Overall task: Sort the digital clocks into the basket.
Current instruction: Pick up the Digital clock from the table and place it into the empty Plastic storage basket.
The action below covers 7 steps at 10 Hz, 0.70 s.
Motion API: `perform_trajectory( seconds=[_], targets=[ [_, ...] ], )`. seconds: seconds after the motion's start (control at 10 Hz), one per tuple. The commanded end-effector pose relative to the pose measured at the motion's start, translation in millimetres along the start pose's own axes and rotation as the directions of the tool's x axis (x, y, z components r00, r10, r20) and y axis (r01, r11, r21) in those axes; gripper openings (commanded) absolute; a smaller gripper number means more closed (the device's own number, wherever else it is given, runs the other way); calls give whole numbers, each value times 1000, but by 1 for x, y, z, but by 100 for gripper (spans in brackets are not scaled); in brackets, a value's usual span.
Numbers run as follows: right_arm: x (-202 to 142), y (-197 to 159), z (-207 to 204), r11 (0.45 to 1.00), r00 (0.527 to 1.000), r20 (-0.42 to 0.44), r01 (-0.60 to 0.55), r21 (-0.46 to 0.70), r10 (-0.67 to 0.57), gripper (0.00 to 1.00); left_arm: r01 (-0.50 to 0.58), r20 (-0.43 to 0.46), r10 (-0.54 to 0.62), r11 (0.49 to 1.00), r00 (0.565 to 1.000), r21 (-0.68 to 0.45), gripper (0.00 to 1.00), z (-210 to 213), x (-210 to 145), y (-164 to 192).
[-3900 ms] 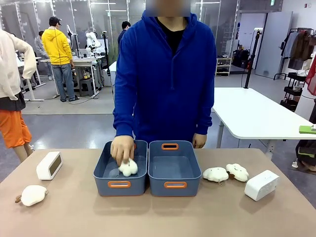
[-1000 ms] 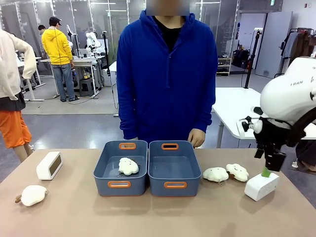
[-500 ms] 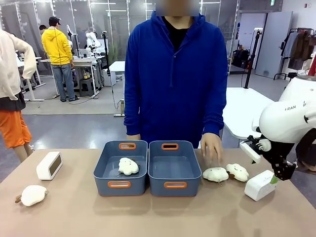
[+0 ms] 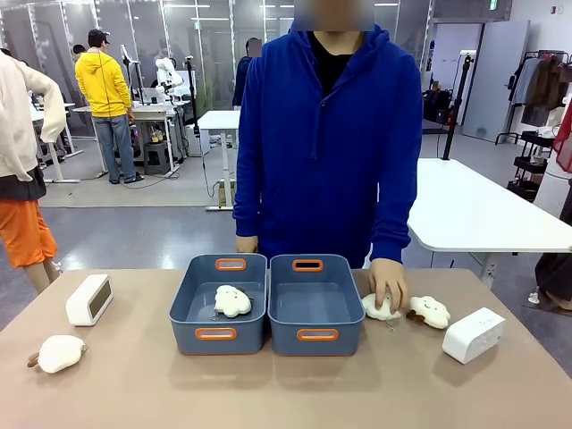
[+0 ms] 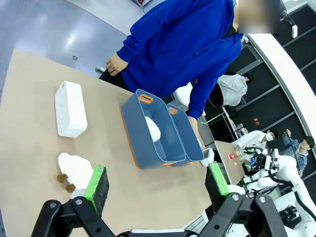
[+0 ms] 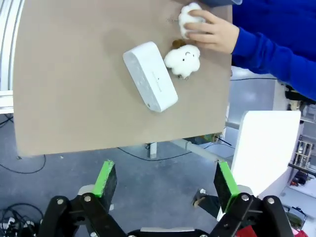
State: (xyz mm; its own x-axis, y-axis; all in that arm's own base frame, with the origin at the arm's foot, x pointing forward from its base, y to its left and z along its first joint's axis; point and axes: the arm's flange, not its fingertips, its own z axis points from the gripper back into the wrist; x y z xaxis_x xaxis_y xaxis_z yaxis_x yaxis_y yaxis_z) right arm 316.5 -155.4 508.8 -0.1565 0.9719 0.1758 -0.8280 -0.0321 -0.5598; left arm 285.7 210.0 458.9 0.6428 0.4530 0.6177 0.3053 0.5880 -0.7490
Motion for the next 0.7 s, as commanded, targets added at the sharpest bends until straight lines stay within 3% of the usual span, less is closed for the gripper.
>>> perform_trajectory(
  seconds=[0.0,0.3,0.4,0.6],
  targets=[
    [8,31,-23,999,999,43,-32,12,32,100,1,12,-1,1000,1000,-18,100,0,1,-1],
    [23,22,-34,999,995,95,7,54,-13,100,1,12,-1,1000,1000,-18,100,0,1,-1],
    [-6,7,-6,1000,999,48,1,15,-2,100,1,12,-1,1000,1000,-18,100,0,1,-1],
    [3,3,-17,999,997,71,-2,38,-1,100,1,12,-1,1000,1000,-18,100,0,1,-1]
  ],
)
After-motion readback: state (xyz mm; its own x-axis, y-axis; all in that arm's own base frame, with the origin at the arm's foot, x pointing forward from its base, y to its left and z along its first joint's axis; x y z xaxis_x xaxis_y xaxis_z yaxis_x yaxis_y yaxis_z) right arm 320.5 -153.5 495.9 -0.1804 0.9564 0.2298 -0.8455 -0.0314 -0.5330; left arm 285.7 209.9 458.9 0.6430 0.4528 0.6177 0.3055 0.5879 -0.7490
